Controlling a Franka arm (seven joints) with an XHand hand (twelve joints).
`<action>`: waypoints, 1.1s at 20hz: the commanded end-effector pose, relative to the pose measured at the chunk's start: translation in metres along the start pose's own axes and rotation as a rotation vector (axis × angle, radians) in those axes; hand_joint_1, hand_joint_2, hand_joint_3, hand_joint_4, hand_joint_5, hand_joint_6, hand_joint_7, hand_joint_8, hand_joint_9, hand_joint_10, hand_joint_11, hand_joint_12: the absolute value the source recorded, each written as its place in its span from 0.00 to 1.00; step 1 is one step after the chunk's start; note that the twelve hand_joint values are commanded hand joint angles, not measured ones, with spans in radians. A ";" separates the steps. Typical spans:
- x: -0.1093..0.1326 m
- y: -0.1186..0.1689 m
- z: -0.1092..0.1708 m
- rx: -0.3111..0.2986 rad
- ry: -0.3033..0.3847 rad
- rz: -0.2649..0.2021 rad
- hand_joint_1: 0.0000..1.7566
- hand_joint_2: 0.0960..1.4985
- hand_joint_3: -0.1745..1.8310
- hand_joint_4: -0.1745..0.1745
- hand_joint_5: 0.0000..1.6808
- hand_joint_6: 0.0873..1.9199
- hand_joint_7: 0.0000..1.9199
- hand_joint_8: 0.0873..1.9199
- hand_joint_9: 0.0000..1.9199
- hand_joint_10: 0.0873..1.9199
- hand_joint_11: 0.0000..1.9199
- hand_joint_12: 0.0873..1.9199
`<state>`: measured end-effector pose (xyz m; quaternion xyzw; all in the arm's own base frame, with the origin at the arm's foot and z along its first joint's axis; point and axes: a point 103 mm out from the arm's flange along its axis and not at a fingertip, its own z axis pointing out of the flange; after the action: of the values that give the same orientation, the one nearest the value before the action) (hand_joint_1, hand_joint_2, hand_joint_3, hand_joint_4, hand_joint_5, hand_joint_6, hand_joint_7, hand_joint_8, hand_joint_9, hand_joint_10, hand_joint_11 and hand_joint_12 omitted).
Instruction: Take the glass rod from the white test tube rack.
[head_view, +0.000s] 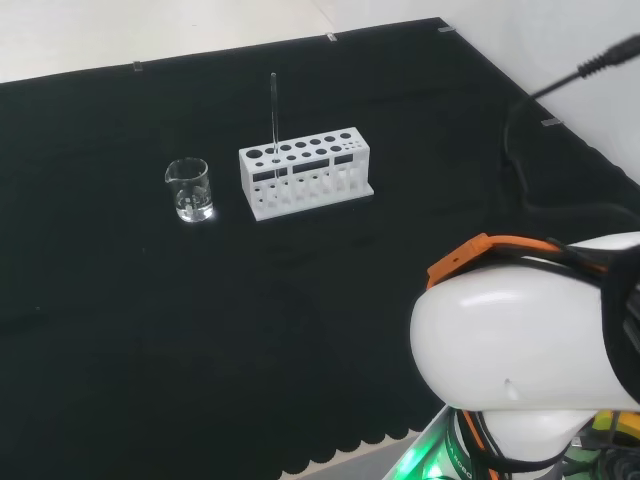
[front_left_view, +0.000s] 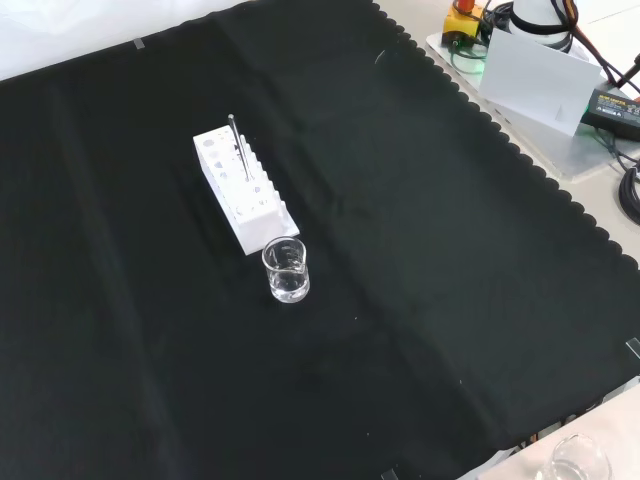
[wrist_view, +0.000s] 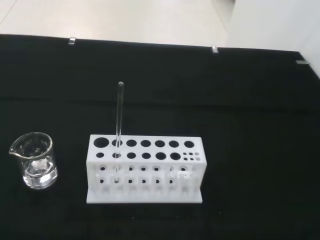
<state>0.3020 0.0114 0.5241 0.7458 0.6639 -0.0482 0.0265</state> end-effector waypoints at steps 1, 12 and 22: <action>0.018 0.075 -0.004 -0.014 0.002 -0.051 0.23 0.81 0.03 0.21 0.07 0.00 0.01 0.17 0.03 0.34 0.01 0.55; 0.027 0.158 0.049 0.028 0.023 -0.089 0.26 0.83 0.00 0.21 0.13 0.00 0.07 0.37 0.11 0.42 0.00 0.73; 0.031 0.200 0.111 0.069 0.047 -0.129 0.27 0.84 0.00 0.20 0.15 0.00 0.12 0.38 0.16 0.40 0.03 0.74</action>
<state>0.4767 0.0128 0.4285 0.7106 0.7001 -0.0683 -0.0182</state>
